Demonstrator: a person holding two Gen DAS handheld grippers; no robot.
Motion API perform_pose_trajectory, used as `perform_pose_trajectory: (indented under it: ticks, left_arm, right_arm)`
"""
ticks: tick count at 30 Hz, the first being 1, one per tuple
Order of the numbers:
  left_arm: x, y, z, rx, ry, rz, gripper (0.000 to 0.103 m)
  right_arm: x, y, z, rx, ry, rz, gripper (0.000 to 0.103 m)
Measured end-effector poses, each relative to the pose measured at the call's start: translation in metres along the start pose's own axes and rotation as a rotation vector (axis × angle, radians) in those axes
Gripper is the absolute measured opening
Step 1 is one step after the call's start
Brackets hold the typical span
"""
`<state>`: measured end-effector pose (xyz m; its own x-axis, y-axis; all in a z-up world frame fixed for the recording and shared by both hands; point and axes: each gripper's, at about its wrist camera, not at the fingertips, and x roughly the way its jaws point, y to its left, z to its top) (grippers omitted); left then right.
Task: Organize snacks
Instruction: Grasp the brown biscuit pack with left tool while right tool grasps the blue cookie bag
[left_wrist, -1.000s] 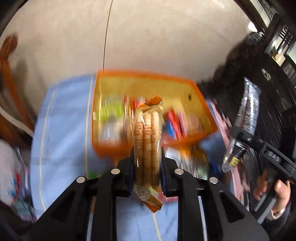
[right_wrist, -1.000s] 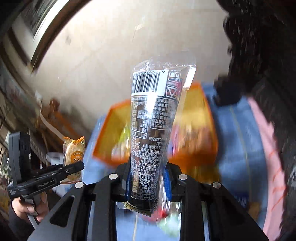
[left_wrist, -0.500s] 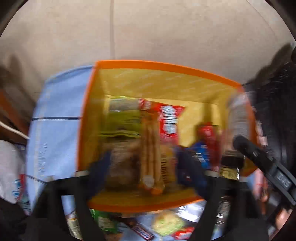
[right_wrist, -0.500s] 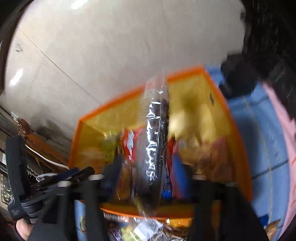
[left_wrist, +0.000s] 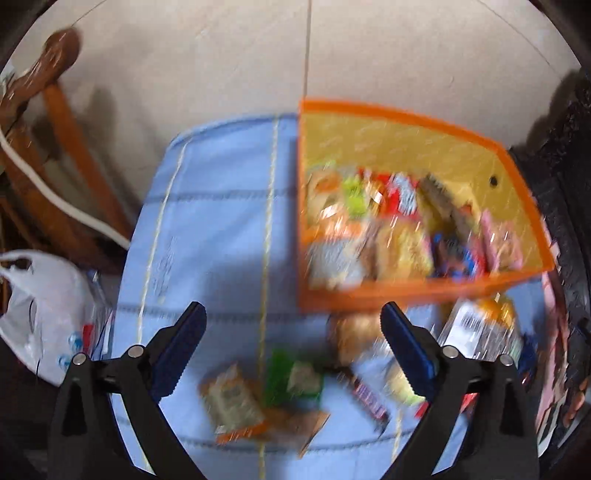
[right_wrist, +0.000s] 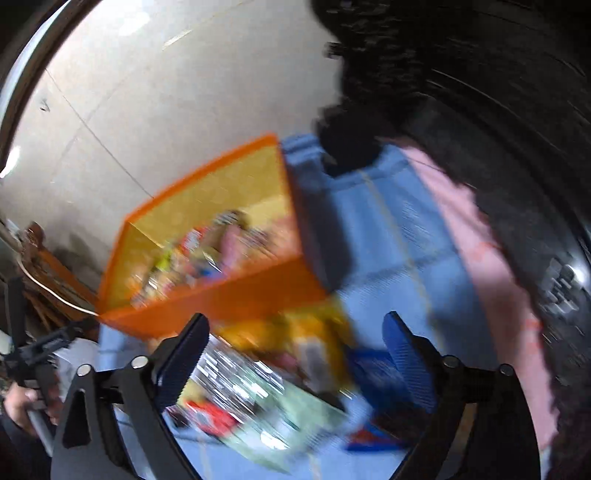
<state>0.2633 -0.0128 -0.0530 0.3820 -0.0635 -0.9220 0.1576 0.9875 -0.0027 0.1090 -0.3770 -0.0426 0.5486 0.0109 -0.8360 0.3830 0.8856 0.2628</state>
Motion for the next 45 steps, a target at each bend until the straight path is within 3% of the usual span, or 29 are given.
perform_pose_trajectory:
  ticks: [5, 8, 12, 16, 23, 25, 26, 27, 28, 29, 31, 36, 39, 45]
  left_arm:
    - [0.000, 0.015, -0.059, -0.023, 0.071, 0.003, 0.095]
    - [0.003, 0.018, -0.095, -0.035, 0.113, 0.009, 0.095]
    - [0.008, 0.020, -0.132, -0.043, 0.188, 0.015, 0.095]
    - [0.002, 0.023, -0.150, -0.039, 0.201, 0.032, 0.095]
    - [-0.013, 0.033, -0.159, -0.060, 0.168, 0.068, 0.096]
    - [-0.013, 0.037, -0.161, -0.064, 0.168, 0.090, 0.096]
    - [-0.012, 0.038, -0.162, -0.064, 0.167, 0.097, 0.096]
    - [-0.009, 0.040, -0.162, -0.065, 0.168, 0.103, 0.096]
    - [-0.005, 0.041, -0.160, -0.065, 0.172, 0.110, 0.096]
    - [-0.003, 0.042, -0.159, -0.066, 0.175, 0.112, 0.096]
    - [0.003, 0.042, -0.155, -0.061, 0.180, 0.113, 0.096]
    - [0.013, 0.048, -0.139, -0.080, 0.174, 0.119, 0.096]
    - [0.015, 0.063, -0.125, -0.117, 0.163, 0.097, 0.096]
    - [0.038, 0.093, -0.100, -0.235, 0.222, 0.065, 0.096]
  right_arm:
    - [-0.007, -0.043, -0.034, 0.008, 0.037, -0.182, 0.098]
    - [-0.007, -0.067, -0.050, 0.022, 0.066, -0.230, 0.098]
    - [0.002, -0.086, -0.062, 0.091, 0.129, -0.223, 0.098]
    - [0.017, -0.082, -0.064, 0.150, 0.156, -0.159, 0.098]
    - [0.062, -0.048, -0.064, 0.012, 0.238, -0.170, 0.097]
    - [0.074, -0.039, -0.069, -0.071, 0.261, -0.204, 0.079]
    - [0.084, -0.035, -0.073, -0.107, 0.297, -0.208, 0.076]
    - [0.083, -0.030, -0.076, -0.144, 0.275, -0.230, 0.071]
    - [0.082, -0.026, -0.078, -0.176, 0.272, -0.256, 0.059]
    - [0.079, -0.025, -0.078, -0.171, 0.274, -0.243, 0.056]
    - [0.069, -0.026, -0.079, -0.120, 0.285, -0.156, 0.055]
    - [0.021, -0.028, -0.087, -0.026, 0.242, -0.033, 0.055]
    - [0.006, -0.031, -0.092, 0.004, 0.251, 0.006, 0.055]
    - [-0.004, -0.025, -0.106, 0.004, 0.270, 0.042, 0.055]
